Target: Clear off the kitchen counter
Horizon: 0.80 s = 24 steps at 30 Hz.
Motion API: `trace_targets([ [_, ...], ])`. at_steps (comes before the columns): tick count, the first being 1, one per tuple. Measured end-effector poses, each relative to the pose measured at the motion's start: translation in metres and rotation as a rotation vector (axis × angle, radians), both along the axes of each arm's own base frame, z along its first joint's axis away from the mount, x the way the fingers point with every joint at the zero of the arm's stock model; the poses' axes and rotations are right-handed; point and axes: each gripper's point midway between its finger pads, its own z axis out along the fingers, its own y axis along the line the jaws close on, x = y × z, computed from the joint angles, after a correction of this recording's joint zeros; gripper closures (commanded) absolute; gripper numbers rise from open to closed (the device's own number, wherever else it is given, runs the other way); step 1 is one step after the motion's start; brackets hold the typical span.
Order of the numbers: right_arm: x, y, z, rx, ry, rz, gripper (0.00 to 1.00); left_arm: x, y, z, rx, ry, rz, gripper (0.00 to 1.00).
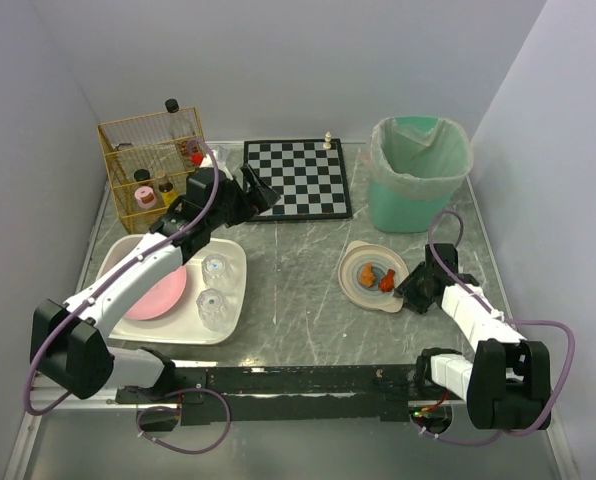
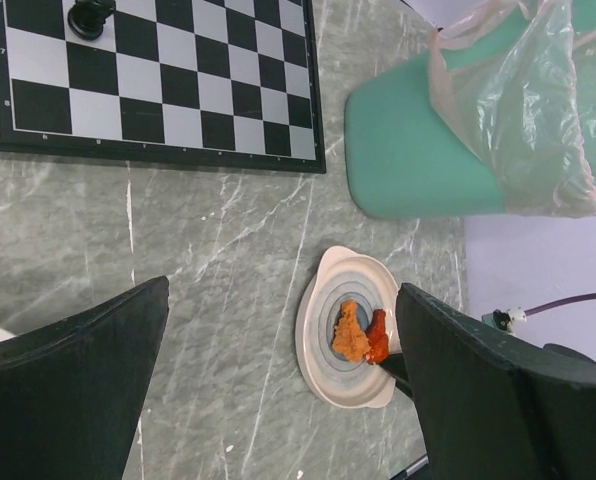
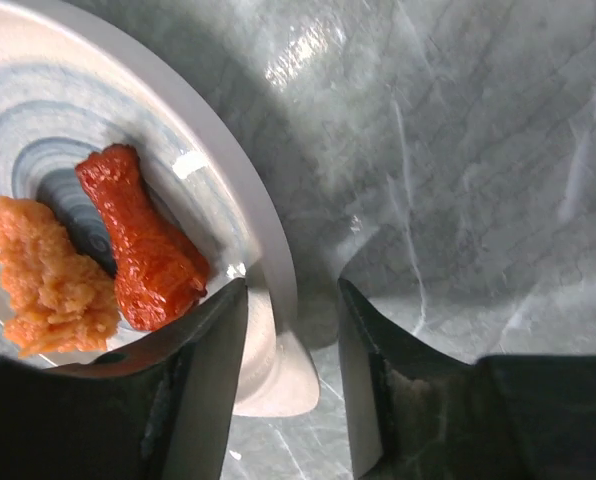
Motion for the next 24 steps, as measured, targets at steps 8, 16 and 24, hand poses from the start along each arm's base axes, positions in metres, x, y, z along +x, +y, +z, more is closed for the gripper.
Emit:
trace_targets([
  [8, 0.011, 0.000, -0.002, 0.026, -0.060, -0.024, 0.67, 0.000, -0.005, -0.010, -0.002, 0.016, -0.020, 0.01],
  [16, 0.014, 0.003, -0.001, 0.051, -0.105, -0.015, 1.00, 0.000, -0.009, -0.015, -0.004, 0.028, -0.037, 0.01],
  [24, 0.012, 0.003, 0.000, 0.052, -0.124, -0.014, 1.00, 0.001, -0.014, -0.023, -0.007, 0.042, -0.056, 0.01],
])
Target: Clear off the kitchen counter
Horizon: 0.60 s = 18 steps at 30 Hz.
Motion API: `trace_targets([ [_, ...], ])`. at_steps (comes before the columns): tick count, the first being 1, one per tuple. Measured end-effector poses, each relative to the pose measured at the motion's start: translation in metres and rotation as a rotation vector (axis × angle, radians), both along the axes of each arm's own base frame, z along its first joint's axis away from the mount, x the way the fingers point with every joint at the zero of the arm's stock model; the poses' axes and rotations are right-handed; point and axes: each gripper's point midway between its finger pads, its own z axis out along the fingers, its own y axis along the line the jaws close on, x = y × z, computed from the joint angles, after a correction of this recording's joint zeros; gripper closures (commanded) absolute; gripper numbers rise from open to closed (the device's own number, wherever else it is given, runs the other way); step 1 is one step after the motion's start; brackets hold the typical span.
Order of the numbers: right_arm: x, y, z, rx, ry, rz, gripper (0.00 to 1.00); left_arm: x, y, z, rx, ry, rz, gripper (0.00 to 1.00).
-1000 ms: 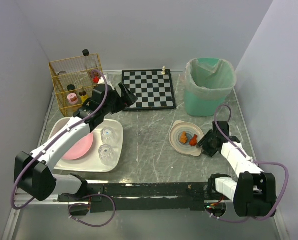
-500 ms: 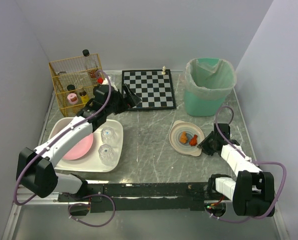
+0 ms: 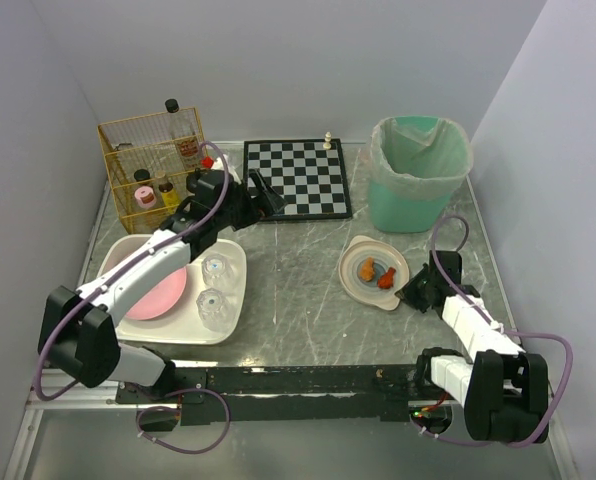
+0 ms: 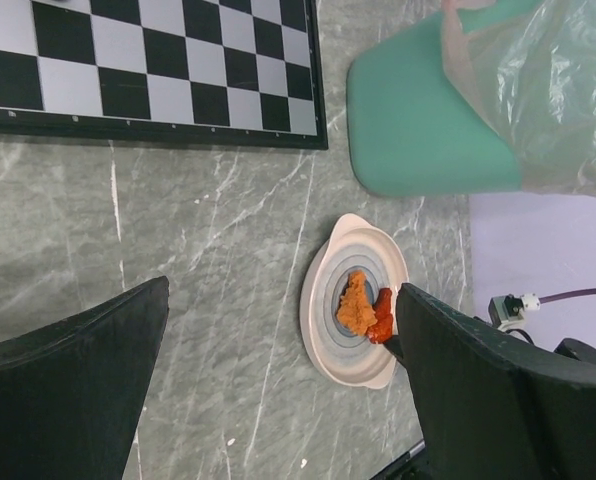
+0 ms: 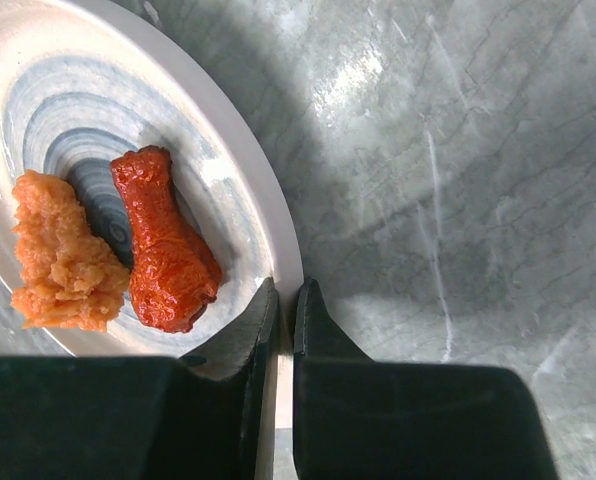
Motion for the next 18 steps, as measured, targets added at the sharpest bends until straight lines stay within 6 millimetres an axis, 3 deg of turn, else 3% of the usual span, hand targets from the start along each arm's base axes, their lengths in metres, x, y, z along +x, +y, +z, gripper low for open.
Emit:
trace_targets([
  [4, -0.006, 0.000, 0.001, -0.010, -0.001, 0.024, 1.00, 0.003, -0.010, -0.010, -0.010, 0.017, -0.035, 0.01],
  [10, -0.020, 0.004, 0.003, -0.017, 0.019, 0.090, 1.00, -0.001, -0.036, -0.042, 0.034, 0.076, -0.115, 0.01],
  [14, -0.024, 0.008, 0.010, -0.007, 0.032, 0.142, 1.00, -0.016, -0.069, -0.055, 0.066, 0.083, -0.210, 0.01],
  [18, -0.017, 0.013, 0.025, 0.006, 0.001, 0.177, 1.00, -0.034, -0.088, -0.064, 0.078, 0.094, -0.276, 0.01],
])
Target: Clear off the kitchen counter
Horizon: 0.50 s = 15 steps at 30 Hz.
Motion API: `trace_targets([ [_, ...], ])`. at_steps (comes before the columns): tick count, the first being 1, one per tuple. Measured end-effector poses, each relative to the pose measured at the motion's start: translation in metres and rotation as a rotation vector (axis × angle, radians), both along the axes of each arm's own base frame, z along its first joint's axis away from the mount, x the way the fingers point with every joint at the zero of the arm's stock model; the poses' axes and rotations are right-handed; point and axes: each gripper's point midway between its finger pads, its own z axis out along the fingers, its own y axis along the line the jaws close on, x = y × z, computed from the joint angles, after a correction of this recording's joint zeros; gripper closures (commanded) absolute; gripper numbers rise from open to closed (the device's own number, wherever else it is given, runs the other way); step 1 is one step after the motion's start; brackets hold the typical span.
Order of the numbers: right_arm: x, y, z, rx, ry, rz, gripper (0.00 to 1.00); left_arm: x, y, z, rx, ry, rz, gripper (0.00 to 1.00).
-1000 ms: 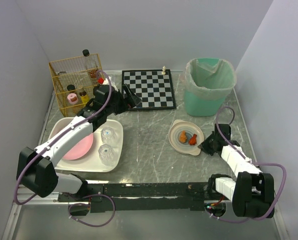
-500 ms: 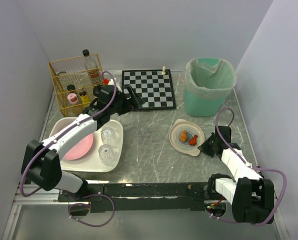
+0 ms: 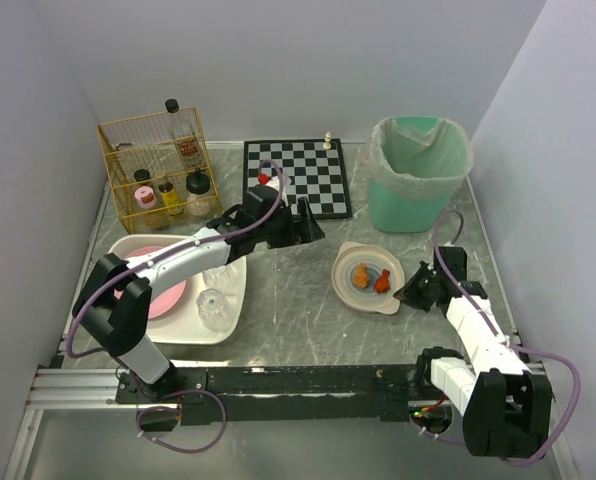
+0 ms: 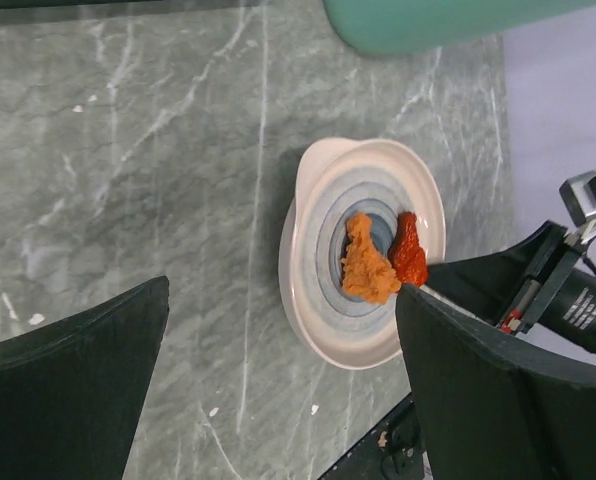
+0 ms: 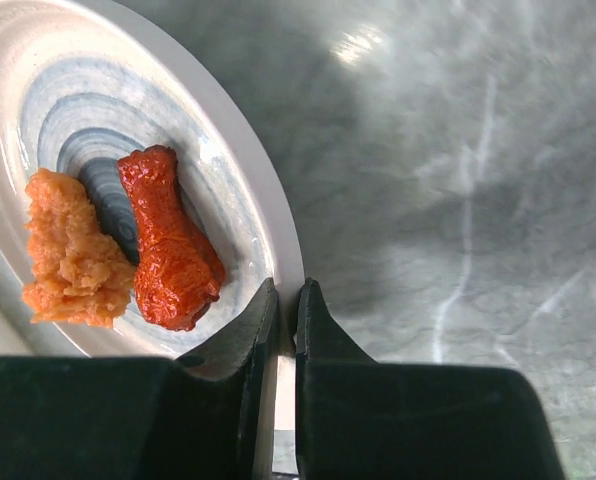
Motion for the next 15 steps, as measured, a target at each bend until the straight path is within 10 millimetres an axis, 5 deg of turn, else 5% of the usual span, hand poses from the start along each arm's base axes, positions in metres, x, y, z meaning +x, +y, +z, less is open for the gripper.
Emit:
trace_targets([
  [15, 0.015, 0.016, 0.050, 0.067, -0.132, 0.080, 1.00, -0.023, -0.039, -0.011, -0.069, 0.017, -0.132, 0.13],
])
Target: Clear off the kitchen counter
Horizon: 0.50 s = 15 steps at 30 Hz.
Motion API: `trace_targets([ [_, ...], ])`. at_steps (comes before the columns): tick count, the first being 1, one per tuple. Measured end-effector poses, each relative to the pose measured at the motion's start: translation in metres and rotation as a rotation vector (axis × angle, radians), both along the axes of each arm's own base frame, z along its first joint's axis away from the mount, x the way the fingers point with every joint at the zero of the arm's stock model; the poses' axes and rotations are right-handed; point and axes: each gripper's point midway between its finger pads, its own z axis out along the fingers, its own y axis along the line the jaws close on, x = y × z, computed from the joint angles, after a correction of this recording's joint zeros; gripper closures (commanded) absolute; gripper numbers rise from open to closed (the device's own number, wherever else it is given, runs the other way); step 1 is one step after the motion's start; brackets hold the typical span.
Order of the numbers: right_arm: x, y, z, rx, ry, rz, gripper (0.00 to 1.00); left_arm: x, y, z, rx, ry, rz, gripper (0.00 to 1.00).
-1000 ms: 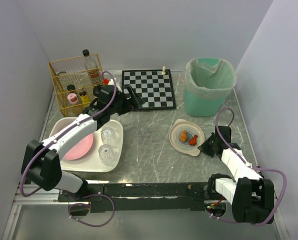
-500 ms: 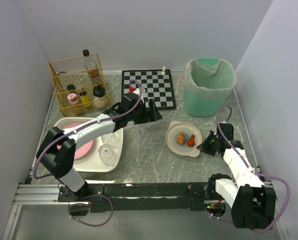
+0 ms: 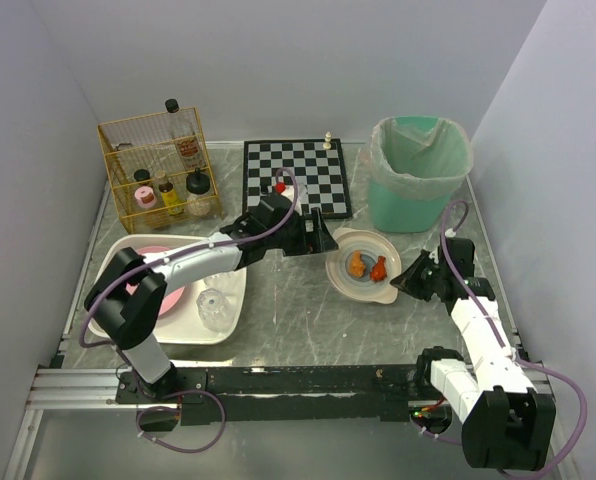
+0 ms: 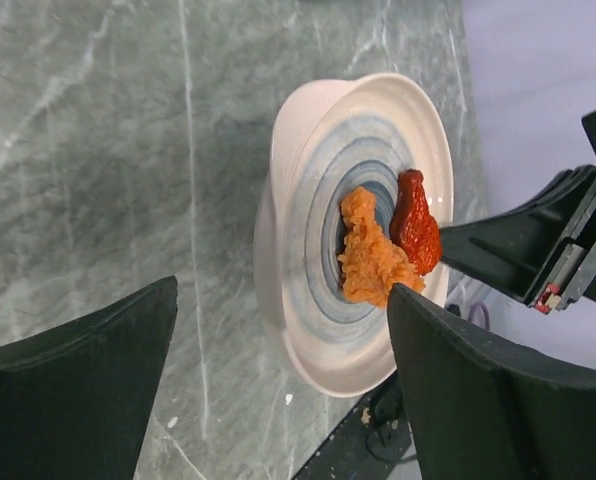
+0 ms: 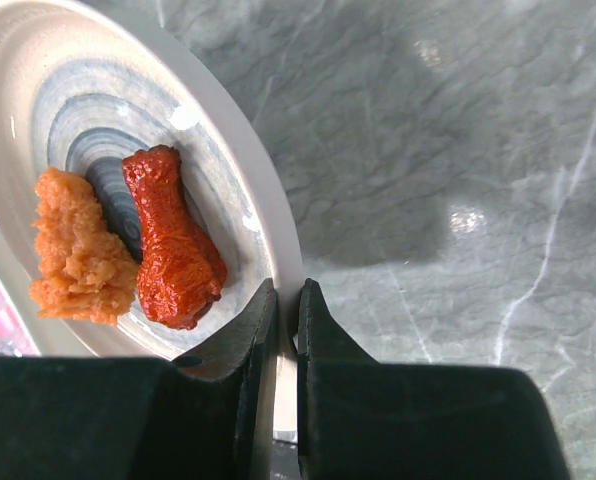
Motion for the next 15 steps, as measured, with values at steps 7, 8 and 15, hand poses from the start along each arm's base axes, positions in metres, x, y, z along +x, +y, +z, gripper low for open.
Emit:
trace_targets([
  [7, 0.001, 0.007, 0.012, 0.033, -0.017, 0.027, 1.00, -0.011, -0.009, 0.002, -0.066, 0.026, -0.049, 0.23],
  [8, 0.002, 0.007, 0.013, 0.037, -0.020, 0.030, 1.00, -0.012, -0.010, 0.003, -0.077, 0.030, -0.055, 0.25],
  [15, 0.001, 0.011, 0.015, 0.057, -0.019, 0.039, 1.00, -0.018, -0.020, -0.001, -0.104, 0.047, -0.098, 0.43],
])
